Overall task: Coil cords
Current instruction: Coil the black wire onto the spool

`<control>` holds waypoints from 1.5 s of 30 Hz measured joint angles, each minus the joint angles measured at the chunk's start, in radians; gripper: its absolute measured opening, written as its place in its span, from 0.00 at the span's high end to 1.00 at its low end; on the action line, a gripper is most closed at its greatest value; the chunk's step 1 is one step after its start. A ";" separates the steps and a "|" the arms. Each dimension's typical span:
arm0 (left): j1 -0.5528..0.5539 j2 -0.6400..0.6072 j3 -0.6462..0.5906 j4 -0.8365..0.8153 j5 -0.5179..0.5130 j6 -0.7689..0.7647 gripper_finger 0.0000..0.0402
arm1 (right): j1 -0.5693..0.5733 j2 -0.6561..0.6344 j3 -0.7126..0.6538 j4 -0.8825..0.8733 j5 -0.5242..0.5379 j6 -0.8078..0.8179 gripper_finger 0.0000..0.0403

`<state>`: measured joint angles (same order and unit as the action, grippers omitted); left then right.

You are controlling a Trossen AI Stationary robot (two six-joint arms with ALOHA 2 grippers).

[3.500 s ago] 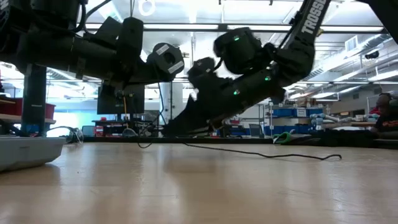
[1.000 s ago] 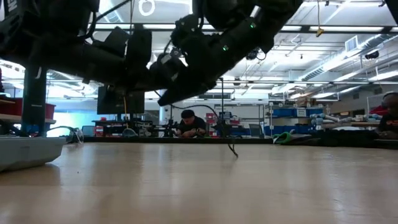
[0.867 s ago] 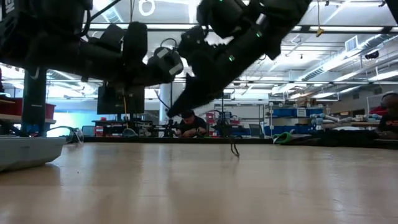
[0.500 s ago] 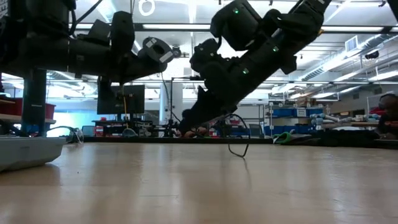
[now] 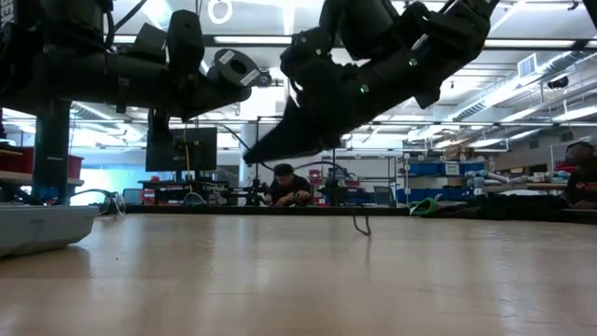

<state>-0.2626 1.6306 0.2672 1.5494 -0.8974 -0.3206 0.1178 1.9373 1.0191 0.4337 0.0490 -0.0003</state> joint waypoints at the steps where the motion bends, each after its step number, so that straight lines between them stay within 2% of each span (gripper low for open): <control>1: 0.000 0.000 0.000 0.000 0.000 0.000 1.00 | -0.002 0.000 0.000 -0.027 0.000 0.008 0.95; 6: 0.000 0.000 0.000 0.000 0.000 0.002 1.00 | -0.006 0.000 -0.012 -0.163 0.000 0.088 0.90; 11: 0.000 0.000 -0.006 0.001 0.000 0.004 1.00 | -0.006 -0.003 -0.116 -0.085 0.000 0.143 0.87; 14: -0.001 0.000 -0.019 0.001 0.000 -0.001 1.00 | -0.006 -0.017 -0.207 0.028 0.001 0.198 0.87; 19: -0.001 0.000 -0.035 0.002 0.001 -0.026 1.00 | -0.008 -0.041 -0.390 0.379 0.004 0.276 0.87; 23: -0.001 0.000 -0.040 0.002 0.006 -0.027 1.00 | -0.019 -0.052 -0.532 0.654 0.054 0.311 0.87; 28: -0.001 0.000 -0.040 0.002 0.028 -0.028 1.00 | -0.038 -0.052 -0.614 0.798 0.141 0.313 0.86; 35: -0.001 0.000 -0.040 0.002 0.034 -0.031 1.00 | -0.067 -0.051 -0.534 0.765 0.111 0.293 0.74; 41: -0.001 0.000 -0.031 0.002 0.050 -0.031 1.00 | -0.082 -0.041 -0.354 0.596 0.111 0.187 0.61; 45: -0.001 0.000 -0.014 0.001 0.055 -0.017 1.00 | -0.086 0.014 -0.225 0.513 0.097 0.162 0.59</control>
<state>-0.2634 1.6306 0.2530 1.5509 -0.8421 -0.3381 0.0322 1.9513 0.7944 0.9466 0.1456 0.1622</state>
